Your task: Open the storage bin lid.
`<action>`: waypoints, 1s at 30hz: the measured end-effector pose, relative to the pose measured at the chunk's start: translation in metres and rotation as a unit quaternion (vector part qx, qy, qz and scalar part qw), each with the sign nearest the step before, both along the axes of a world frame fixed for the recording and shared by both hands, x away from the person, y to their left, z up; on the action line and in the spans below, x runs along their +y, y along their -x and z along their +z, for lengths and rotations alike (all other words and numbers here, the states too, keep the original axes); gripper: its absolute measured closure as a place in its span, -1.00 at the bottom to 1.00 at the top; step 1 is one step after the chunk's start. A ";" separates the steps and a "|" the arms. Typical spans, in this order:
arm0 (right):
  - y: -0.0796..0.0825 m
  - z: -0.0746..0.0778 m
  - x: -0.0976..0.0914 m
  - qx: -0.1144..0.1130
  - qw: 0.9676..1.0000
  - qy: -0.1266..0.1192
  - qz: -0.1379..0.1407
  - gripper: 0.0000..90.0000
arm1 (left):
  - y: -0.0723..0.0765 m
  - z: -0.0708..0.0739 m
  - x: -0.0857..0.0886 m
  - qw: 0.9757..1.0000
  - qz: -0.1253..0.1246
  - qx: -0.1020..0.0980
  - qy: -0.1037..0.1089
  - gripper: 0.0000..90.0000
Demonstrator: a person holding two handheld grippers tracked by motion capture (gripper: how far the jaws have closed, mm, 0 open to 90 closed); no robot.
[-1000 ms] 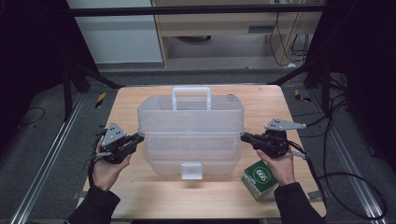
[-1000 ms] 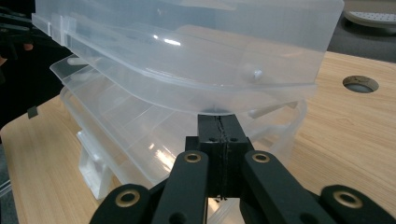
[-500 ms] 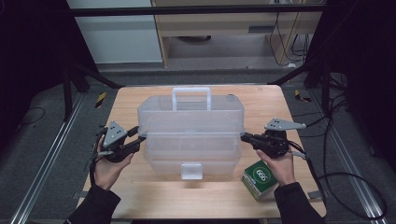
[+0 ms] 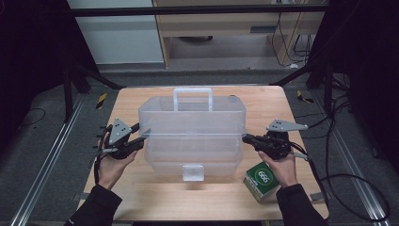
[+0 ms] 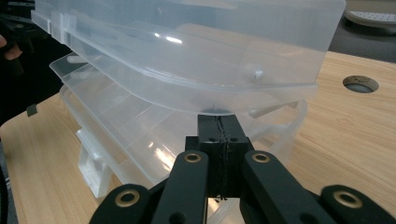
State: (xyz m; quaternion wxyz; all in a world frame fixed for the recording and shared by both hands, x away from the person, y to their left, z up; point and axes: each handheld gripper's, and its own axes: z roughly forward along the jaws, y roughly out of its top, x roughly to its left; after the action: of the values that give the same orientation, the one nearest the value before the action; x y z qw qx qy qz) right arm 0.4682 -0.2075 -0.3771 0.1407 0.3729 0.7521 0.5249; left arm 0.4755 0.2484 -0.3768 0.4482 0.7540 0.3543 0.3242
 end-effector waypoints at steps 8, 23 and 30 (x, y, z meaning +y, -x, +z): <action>0.000 -0.001 0.001 0.002 1.000 0.003 0.001 0.99 | 0.005 0.002 0.001 1.000 -0.005 -0.001 0.000 0.31; 0.000 -0.015 0.001 0.025 0.998 0.058 -0.020 0.89 | 0.008 0.005 -0.001 1.000 0.003 -0.006 -0.019 0.39; -0.004 -0.025 0.009 0.044 0.994 0.096 -0.023 0.82 | 0.007 0.005 0.000 1.000 0.003 -0.003 -0.014 0.39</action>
State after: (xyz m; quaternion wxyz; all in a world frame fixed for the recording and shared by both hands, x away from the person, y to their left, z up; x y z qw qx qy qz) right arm 0.4719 -0.1986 -0.4025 0.1547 0.3976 0.7956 0.4301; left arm 0.4684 0.2483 -0.3720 0.4380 0.7581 0.3508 0.3321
